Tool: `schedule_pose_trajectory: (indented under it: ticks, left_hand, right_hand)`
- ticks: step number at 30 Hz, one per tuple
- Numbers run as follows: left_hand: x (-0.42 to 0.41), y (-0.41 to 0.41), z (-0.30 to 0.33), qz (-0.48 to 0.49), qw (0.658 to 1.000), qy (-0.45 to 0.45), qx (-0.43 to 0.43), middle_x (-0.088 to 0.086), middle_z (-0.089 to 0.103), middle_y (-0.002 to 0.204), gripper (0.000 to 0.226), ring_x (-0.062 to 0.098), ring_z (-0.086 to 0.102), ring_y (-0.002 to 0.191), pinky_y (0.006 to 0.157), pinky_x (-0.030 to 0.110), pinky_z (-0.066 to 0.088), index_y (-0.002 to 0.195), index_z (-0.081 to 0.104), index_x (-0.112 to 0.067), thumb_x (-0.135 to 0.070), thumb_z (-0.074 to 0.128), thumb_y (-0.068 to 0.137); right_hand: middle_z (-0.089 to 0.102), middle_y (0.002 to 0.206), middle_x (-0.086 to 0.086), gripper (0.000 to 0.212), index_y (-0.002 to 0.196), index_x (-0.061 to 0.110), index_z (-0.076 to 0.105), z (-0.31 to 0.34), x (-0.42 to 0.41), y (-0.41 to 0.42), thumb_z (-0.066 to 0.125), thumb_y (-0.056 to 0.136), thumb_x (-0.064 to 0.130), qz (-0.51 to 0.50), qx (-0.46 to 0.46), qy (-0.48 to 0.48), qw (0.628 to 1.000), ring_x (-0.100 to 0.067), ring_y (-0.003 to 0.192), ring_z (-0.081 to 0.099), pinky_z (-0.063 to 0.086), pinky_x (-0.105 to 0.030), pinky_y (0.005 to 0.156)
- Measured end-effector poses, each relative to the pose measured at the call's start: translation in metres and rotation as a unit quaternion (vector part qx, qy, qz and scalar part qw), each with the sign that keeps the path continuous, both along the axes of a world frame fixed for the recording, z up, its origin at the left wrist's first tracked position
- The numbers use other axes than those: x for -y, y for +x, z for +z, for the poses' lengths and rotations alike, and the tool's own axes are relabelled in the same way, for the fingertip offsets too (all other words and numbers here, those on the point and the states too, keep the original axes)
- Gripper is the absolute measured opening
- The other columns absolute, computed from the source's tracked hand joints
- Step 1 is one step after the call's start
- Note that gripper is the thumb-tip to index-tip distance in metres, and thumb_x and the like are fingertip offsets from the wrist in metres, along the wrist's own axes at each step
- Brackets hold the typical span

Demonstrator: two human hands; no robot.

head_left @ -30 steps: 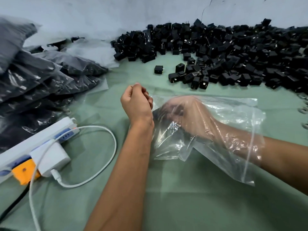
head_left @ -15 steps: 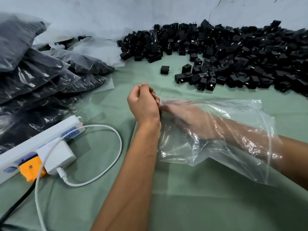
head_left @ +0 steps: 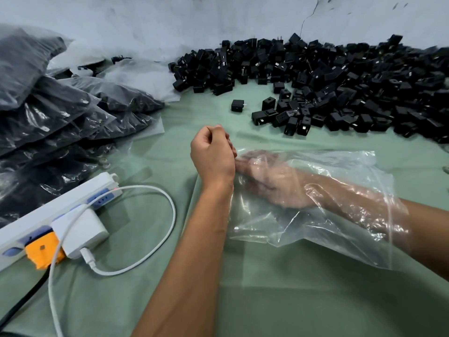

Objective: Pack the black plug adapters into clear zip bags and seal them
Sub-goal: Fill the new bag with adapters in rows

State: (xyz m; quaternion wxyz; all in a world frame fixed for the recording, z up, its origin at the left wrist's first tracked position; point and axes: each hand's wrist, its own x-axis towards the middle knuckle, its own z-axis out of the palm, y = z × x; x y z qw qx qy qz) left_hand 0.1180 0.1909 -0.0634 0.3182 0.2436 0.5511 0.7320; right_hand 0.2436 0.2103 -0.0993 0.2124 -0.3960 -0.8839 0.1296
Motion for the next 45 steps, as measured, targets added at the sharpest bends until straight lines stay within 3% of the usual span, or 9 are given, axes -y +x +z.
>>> schedule_pose_trajectory:
  ticks: [2,4,7,18,24,28,34,41,45]
  left_hand:
    - [0.000,0.003,-0.001,-0.010,0.999,-0.018,-0.039,-0.003,0.050,0.053,0.028,0.014,0.045,0.045,0.040,0.024,0.032,0.069,0.051,-0.012,-0.017,0.051,0.097]
    - [0.000,0.005,-0.001,-0.013,0.998,-0.027,-0.060,-0.003,0.052,0.053,0.027,0.014,0.048,0.044,0.042,0.026,0.034,0.070,0.053,-0.012,-0.020,0.051,0.095]
    - [-0.002,0.005,-0.002,-0.006,0.997,-0.031,-0.071,0.000,0.053,0.055,0.026,0.020,0.050,0.049,0.051,0.033,0.039,0.065,0.052,-0.015,-0.024,0.051,0.090]
    - [0.001,0.006,0.002,-0.006,0.997,0.016,-0.078,-0.003,0.051,0.054,0.028,0.018,0.047,0.050,0.048,0.030,0.037,0.067,0.050,-0.015,-0.022,0.055,0.094]
    - [0.001,0.007,0.000,-0.005,0.992,-0.028,-0.127,0.003,0.054,0.059,0.031,0.015,0.053,0.047,0.052,0.037,0.047,0.072,0.053,-0.004,-0.022,0.053,0.097]
    - [0.001,0.010,0.001,-0.015,0.984,-0.062,-0.167,0.011,0.060,0.061,0.028,0.021,0.062,0.048,0.057,0.050,0.059,0.078,0.056,0.003,-0.019,0.053,0.095]
    - [0.005,0.006,0.003,-0.005,0.965,-0.117,-0.236,0.009,0.064,0.065,0.025,0.036,0.070,0.069,0.067,0.052,0.057,0.065,0.053,-0.014,-0.018,0.055,0.090]
    - [0.010,0.006,0.003,0.008,0.944,-0.140,-0.299,0.010,0.066,0.069,0.021,0.034,0.071,0.071,0.069,0.051,0.058,0.066,0.051,-0.015,-0.017,0.056,0.087]
    - [0.008,0.012,0.005,0.002,0.939,-0.166,-0.302,0.014,0.069,0.074,0.016,0.035,0.071,0.074,0.074,0.050,0.059,0.072,0.056,-0.011,-0.016,0.057,0.087]
  right_hand:
    - [0.061,0.093,0.007,0.033,0.131,0.026,0.062,0.008,0.001,0.012,0.062,0.099,0.017,0.066,0.016,0.004,0.998,-0.013,0.082,0.060,0.040,-0.014,0.108]
    - [0.053,0.098,0.027,0.034,0.124,0.046,0.057,0.015,0.005,0.024,0.062,0.099,0.023,0.100,0.012,-0.033,0.994,0.003,0.091,0.060,0.048,-0.014,0.097]
    - [0.059,0.115,0.031,0.054,0.138,0.033,0.058,0.009,0.004,0.025,0.075,0.092,0.010,0.116,-0.072,-0.067,0.988,0.024,0.102,0.055,0.041,0.000,0.093]
    - [0.041,0.161,-0.005,0.057,0.156,0.016,0.039,0.017,-0.005,0.021,0.059,0.103,0.025,0.149,0.085,-0.020,0.985,-0.025,0.150,0.035,0.020,-0.031,0.120]
    - [0.056,0.148,-0.016,0.062,0.150,0.008,0.049,0.003,-0.003,0.021,0.046,0.098,0.041,0.155,0.081,0.054,0.983,-0.038,0.134,0.055,0.030,-0.038,0.106]
    - [0.068,0.133,-0.011,0.068,0.153,0.011,0.039,0.003,0.004,0.023,0.052,0.095,0.045,0.144,0.012,0.102,0.984,-0.014,0.118,0.051,0.023,0.010,0.082]
    - [0.047,0.157,-0.004,0.072,0.159,0.019,0.030,0.010,-0.010,0.044,0.068,0.098,0.025,0.127,0.041,-0.072,0.989,-0.015,0.139,0.047,0.040,-0.044,0.118]
    - [0.056,0.149,-0.004,0.045,0.136,0.018,0.062,0.031,0.005,0.142,0.069,0.094,0.032,0.118,-0.020,-0.141,0.983,-0.021,0.140,0.052,0.043,-0.043,0.116]
    - [0.080,0.098,-0.003,0.011,0.095,0.015,0.082,0.036,0.007,0.190,0.073,0.093,0.021,-0.047,-0.081,-0.115,0.989,-0.011,0.085,0.075,0.061,-0.031,0.078]
